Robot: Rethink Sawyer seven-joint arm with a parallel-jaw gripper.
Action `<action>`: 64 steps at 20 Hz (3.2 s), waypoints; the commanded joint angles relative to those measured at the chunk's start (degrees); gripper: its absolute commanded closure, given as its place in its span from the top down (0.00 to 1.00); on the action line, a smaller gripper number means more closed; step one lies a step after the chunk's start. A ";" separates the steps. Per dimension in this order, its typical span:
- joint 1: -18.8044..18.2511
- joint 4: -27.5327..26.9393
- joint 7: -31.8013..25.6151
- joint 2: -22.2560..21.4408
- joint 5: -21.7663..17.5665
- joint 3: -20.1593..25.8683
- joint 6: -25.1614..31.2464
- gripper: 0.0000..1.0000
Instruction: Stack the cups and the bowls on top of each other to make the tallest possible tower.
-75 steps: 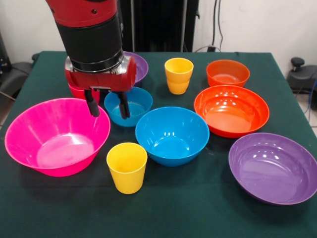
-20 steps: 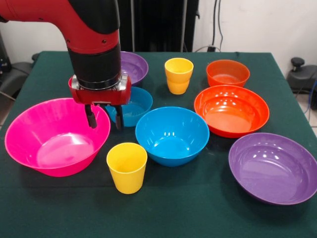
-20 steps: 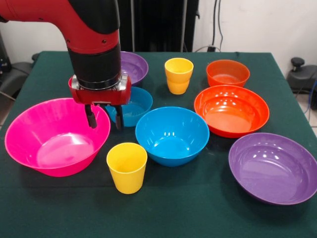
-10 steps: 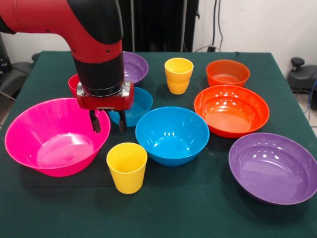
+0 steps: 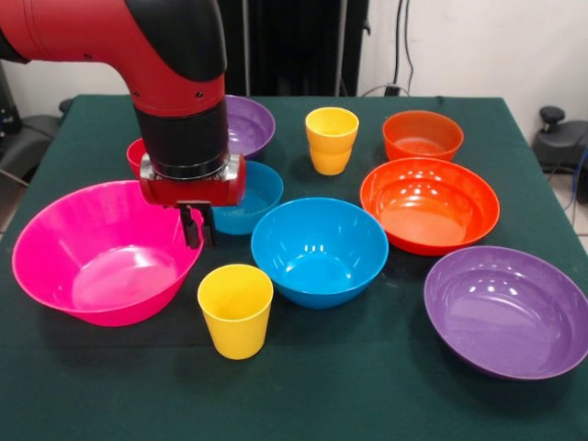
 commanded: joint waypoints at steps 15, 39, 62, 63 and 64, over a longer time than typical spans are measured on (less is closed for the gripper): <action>1.96 7.02 -3.59 -6.20 -1.74 0.88 0.10 0.00; 3.85 11.49 0.46 -13.54 0.83 0.13 1.51 0.00; 6.53 13.63 2.47 -18.99 5.27 -0.71 5.09 0.00; 6.84 13.63 2.62 -19.35 5.53 -0.79 5.54 0.00; 7.14 13.69 2.90 -19.75 5.93 -0.85 5.98 0.00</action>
